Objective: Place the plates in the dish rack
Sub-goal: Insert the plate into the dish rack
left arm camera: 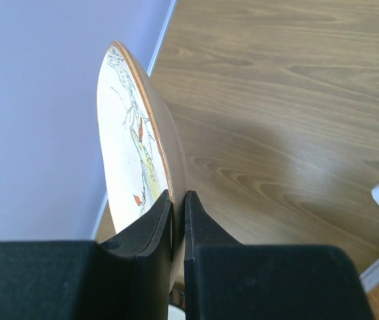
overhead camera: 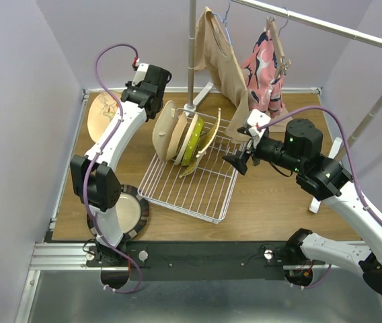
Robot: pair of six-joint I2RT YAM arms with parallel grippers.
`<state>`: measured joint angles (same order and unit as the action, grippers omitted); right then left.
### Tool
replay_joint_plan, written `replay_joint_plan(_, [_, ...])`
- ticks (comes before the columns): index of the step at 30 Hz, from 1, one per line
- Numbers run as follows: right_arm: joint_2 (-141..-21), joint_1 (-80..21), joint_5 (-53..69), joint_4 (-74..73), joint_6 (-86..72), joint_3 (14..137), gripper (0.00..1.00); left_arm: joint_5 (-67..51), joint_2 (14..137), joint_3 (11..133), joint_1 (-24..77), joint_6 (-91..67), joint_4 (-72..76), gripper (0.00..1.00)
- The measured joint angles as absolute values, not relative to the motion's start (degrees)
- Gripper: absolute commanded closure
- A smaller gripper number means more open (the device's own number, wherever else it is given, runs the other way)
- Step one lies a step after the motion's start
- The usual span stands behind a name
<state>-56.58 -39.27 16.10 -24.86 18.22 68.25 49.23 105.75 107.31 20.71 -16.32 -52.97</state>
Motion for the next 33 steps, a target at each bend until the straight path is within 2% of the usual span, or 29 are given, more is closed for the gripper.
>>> replay_joint_plan(13, [-59.5, -37.6, 14.0, -22.4, 5.7, 70.3, 0.00, 49.4, 96.4, 107.2, 30.9, -2.2, -46.7, 1.00])
replay_joint_plan(24, [-70.0, -32.8, 17.8, -21.7, -9.8, 80.9, 0.00, 45.2, 74.9, 89.7, 36.3, 13.9, -32.8, 1.00])
replay_joint_plan(33, [-78.8, -31.4, 25.9, -21.1, -16.8, 88.1, 0.00, 38.8, 64.7, 75.7, 43.5, 26.2, -26.3, 1.00])
